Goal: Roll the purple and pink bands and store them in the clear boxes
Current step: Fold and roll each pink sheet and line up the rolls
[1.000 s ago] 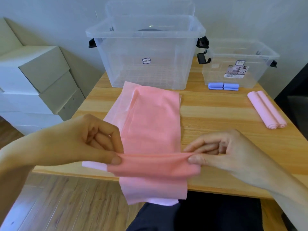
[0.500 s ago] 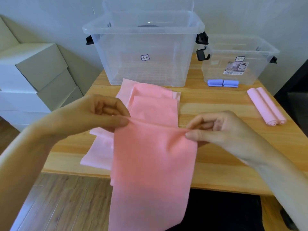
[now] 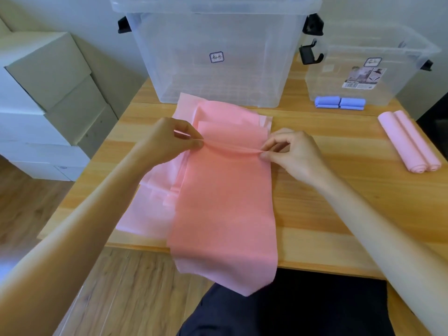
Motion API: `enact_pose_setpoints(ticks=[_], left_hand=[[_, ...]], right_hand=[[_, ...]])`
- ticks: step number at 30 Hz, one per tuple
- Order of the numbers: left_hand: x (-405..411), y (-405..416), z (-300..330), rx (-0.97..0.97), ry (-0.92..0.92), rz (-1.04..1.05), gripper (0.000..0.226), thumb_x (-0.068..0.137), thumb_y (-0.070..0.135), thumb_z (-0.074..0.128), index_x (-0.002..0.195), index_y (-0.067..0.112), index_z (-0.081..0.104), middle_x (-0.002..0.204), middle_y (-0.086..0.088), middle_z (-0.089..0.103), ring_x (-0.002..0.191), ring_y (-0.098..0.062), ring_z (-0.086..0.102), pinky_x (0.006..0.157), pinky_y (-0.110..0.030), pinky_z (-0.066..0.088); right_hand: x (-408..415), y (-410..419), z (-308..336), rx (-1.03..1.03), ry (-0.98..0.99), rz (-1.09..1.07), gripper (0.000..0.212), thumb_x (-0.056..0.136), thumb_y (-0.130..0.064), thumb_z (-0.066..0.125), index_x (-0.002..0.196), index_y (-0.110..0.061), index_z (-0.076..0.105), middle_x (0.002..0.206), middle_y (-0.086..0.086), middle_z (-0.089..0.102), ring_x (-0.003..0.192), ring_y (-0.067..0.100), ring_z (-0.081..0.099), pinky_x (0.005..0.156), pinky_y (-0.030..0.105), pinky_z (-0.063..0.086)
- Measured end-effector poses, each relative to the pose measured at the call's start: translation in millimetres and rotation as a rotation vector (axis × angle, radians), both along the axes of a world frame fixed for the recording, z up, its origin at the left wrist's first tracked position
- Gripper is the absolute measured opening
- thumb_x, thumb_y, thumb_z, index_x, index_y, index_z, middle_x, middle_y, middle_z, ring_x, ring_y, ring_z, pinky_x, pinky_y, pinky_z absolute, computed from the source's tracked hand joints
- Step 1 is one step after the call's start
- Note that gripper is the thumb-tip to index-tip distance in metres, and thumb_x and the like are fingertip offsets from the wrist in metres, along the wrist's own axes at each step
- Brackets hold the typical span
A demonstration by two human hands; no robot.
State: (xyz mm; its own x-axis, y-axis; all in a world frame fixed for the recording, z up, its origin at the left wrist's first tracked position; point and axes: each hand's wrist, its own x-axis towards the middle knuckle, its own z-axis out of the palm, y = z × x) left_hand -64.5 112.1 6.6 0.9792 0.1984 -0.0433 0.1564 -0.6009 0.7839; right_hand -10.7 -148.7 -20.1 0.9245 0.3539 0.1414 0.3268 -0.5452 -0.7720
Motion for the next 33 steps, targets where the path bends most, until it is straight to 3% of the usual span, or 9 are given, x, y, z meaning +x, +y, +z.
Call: enact_pose_setpoints(ticks=[3, 6, 10, 13, 18, 24, 27, 29, 33], left_hand=[[2, -2, -6, 0.039, -0.015, 0.013, 0.016, 0.081, 0.016, 0.079, 0.075, 0.03, 0.073, 0.088, 0.008, 0.074, 0.088, -0.008, 0.068, 0.084, -0.025, 0.05], [2, -4, -11, 0.071, -0.035, 0.022, 0.014, 0.079, 0.016, 0.08, 0.076, 0.028, 0.073, 0.092, 0.004, 0.075, 0.093, -0.01, 0.068, 0.086, -0.026, 0.052], [0, -6, -15, 0.061, -0.077, 0.064, 0.014, 0.079, 0.015, 0.081, 0.079, 0.028, 0.074, 0.091, 0.004, 0.075, 0.084, -0.001, 0.067, 0.068, -0.008, 0.047], [-3, -9, -15, 0.057, -0.117, 0.074, 0.01, 0.08, 0.016, 0.081, 0.088, 0.02, 0.078, 0.082, 0.008, 0.073, 0.068, 0.011, 0.063, 0.06, 0.0, 0.041], [-16, -13, -9, -0.014, -0.173, 0.089, 0.012, 0.078, 0.013, 0.082, 0.083, 0.022, 0.077, 0.077, 0.015, 0.072, 0.069, 0.004, 0.068, 0.066, -0.003, 0.046], [-41, -18, 10, -0.063, -0.221, 0.042, 0.019, 0.079, 0.01, 0.081, 0.091, 0.024, 0.075, 0.082, 0.006, 0.071, 0.067, 0.0, 0.067, 0.068, -0.004, 0.045], [-54, -21, 20, -0.029, -0.23, -0.006, 0.035, 0.081, 0.008, 0.079, 0.104, 0.032, 0.071, 0.081, 0.005, 0.067, 0.066, -0.002, 0.063, 0.067, -0.004, 0.045], [-62, -22, 27, 0.041, -0.236, -0.001, 0.032, 0.082, 0.009, 0.078, 0.099, 0.036, 0.071, 0.082, 0.005, 0.068, 0.068, -0.002, 0.064, 0.067, -0.002, 0.044], [-81, -24, 45, 0.158, -0.285, -0.016, 0.023, 0.083, 0.017, 0.078, 0.083, 0.04, 0.073, 0.086, 0.01, 0.071, 0.079, -0.003, 0.066, 0.074, -0.01, 0.05]], right_hand=[[3, 3, -6, -0.042, -0.039, 0.008, 0.007, 0.081, -0.007, 0.078, 0.084, -0.013, 0.077, 0.111, -0.004, 0.069, 0.082, 0.003, 0.061, 0.076, 0.006, 0.042], [2, 3, -11, -0.08, -0.114, 0.001, 0.008, 0.082, -0.009, 0.077, 0.089, -0.012, 0.079, 0.111, -0.002, 0.073, 0.097, 0.008, 0.06, 0.095, 0.024, 0.045], [-2, 5, -14, -0.093, -0.229, -0.036, 0.008, 0.082, -0.01, 0.077, 0.09, -0.011, 0.08, 0.098, -0.002, 0.076, 0.094, 0.014, 0.06, 0.089, 0.021, 0.04], [-6, 5, -16, -0.152, -0.353, -0.058, 0.005, 0.082, -0.013, 0.078, 0.087, -0.015, 0.079, 0.092, -0.005, 0.076, 0.089, 0.018, 0.059, 0.087, 0.03, 0.034], [-19, -1, -7, -0.107, -0.453, -0.085, 0.011, 0.076, -0.01, 0.078, 0.077, -0.02, 0.073, 0.079, -0.015, 0.067, 0.078, 0.012, 0.053, 0.078, 0.028, 0.027], [-32, -10, 1, -0.104, -0.429, -0.051, 0.025, 0.08, -0.006, 0.074, 0.101, -0.018, 0.073, 0.079, -0.009, 0.062, 0.084, 0.014, 0.057, 0.085, 0.027, 0.03], [-39, -14, 6, -0.071, -0.458, -0.028, 0.017, 0.08, -0.005, 0.075, 0.09, -0.018, 0.076, 0.076, -0.015, 0.052, 0.083, 0.013, 0.052, 0.084, 0.034, 0.035], [-45, -16, 14, -0.042, -0.46, -0.022, 0.015, 0.079, -0.006, 0.077, 0.084, -0.019, 0.075, 0.079, -0.016, 0.052, 0.085, 0.013, 0.052, 0.085, 0.036, 0.039], [-64, -24, 40, 0.06, -0.37, 0.049, 0.014, 0.079, 0.0, 0.074, 0.078, -0.013, 0.068, 0.092, -0.002, 0.07, 0.091, 0.01, 0.064, 0.091, 0.017, 0.042]])
